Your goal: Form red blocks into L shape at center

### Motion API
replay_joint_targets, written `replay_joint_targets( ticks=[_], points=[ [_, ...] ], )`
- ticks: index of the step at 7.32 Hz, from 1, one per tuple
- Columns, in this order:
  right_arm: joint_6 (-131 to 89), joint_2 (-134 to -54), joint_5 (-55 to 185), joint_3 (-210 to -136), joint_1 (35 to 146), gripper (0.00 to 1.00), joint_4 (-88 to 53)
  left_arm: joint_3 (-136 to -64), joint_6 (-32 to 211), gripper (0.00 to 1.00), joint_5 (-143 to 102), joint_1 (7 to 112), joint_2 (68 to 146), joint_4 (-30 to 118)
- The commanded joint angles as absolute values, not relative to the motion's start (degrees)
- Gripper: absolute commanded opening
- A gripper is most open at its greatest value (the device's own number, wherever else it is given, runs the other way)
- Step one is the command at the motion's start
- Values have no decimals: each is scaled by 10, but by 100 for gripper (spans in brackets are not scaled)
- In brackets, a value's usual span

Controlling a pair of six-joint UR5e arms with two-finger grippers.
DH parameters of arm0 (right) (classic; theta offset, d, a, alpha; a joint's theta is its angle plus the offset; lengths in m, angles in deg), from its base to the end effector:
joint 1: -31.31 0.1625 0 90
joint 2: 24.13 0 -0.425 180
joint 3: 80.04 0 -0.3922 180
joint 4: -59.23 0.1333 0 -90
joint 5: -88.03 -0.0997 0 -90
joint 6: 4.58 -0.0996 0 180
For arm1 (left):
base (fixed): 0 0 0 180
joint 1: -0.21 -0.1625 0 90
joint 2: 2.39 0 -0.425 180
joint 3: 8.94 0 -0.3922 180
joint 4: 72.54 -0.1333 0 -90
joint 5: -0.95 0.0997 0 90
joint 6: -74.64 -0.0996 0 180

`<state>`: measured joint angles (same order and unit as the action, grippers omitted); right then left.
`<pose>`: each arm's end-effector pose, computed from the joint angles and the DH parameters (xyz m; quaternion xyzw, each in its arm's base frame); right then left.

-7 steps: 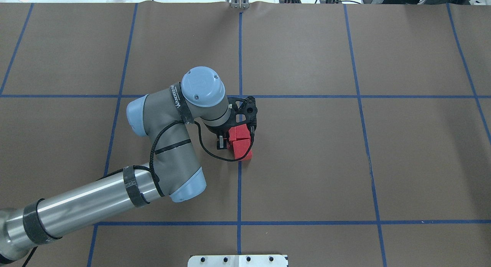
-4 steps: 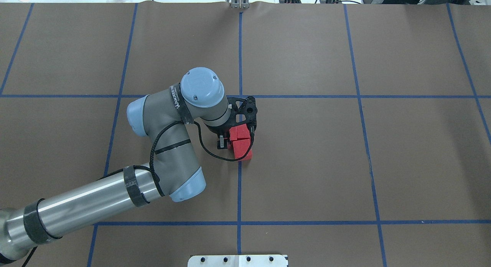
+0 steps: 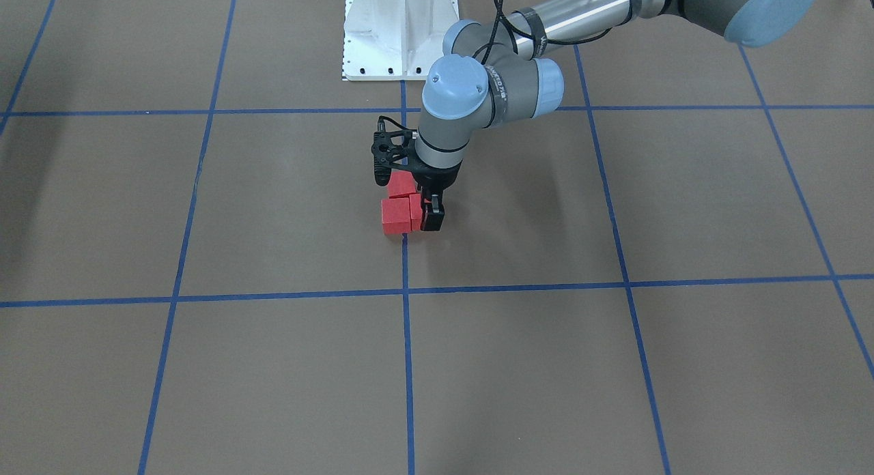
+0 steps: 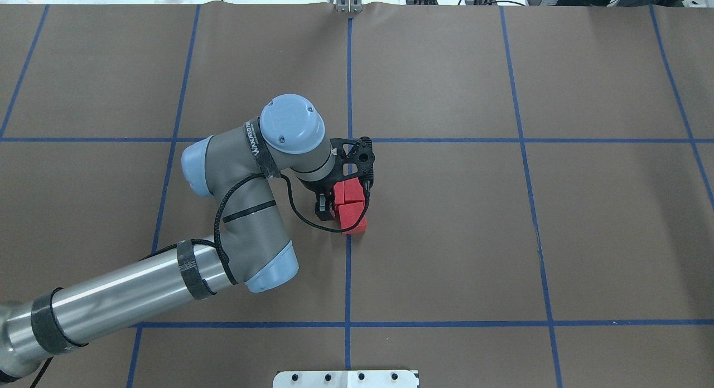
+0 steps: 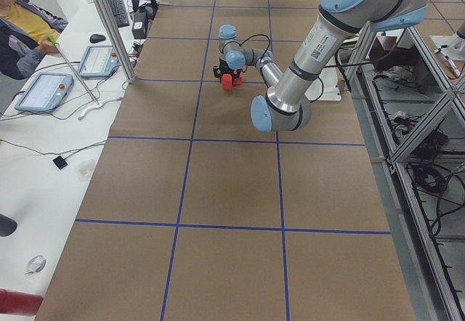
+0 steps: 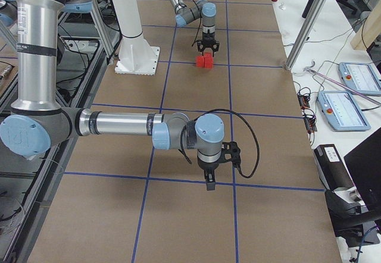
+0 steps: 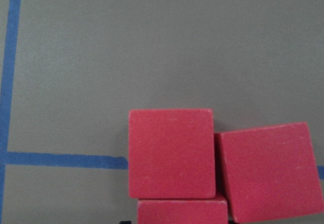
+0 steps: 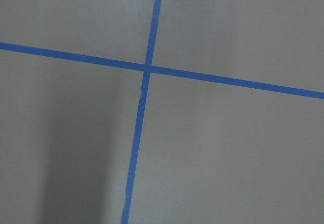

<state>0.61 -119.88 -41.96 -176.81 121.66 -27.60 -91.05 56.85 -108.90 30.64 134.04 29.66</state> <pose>0.0721 -0.4541 0.6472 0.0508 -0.3397 -0.0521 0.9377 0.5966 -0.4658 0.1932 0.3388 0.2960 0.6139 0.6487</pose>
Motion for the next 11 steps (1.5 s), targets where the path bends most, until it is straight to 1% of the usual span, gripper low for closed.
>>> replay_joint_targets(
  ticks=[1, 4, 6, 7, 9, 11],
  points=[
    [6, -1198, -420, -1768, 1217, 99, -276, -943, 568, 99, -1089, 321, 1332, 291],
    [6, -1198, -420, -1768, 1217, 99, -276, -1004, 577, 99, -1090, 346, 1293, 290],
    [6, -1198, -420, -1768, 1217, 99, -276, -1025, 655, 99, -1094, 421, 1267, 295],
    [6, -1198, -420, -1768, 1217, 99, -276, -1020, 669, 99, -1155, 470, 1245, 289],
    [7, -1198, -421, -1768, 1217, 99, -276, -1020, 672, 99, -1274, 584, 1153, 285],
    [13, -1201, -424, -1768, 1222, 99, -276, -1011, 673, 99, -1248, 671, 1085, 278]
  ],
)
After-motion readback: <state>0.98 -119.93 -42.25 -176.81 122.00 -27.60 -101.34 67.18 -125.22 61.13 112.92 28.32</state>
